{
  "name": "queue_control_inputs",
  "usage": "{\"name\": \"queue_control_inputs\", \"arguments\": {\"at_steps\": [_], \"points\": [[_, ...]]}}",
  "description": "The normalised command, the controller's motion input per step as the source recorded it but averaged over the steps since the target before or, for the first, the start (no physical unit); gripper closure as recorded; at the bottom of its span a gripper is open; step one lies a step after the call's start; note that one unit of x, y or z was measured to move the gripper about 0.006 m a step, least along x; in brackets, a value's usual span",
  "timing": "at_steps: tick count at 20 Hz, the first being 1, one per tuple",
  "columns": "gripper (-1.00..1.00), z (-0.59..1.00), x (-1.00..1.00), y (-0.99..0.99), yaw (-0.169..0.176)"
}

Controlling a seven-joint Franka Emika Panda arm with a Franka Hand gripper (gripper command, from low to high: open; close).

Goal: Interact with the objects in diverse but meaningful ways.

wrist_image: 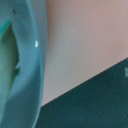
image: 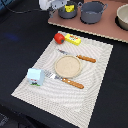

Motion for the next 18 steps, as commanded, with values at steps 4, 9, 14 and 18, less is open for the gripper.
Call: {"name": "queue_control_inputs", "arguments": {"at_steps": [4, 9, 14, 18], "points": [[1.00, -0.13, -0.13, 0.00, -0.001], [1.00, -0.13, -0.13, 0.00, -0.001], [1.00, -0.13, -0.09, 0.00, -0.001], [1.00, -0.09, -0.10, -0.01, -0.002]]}}
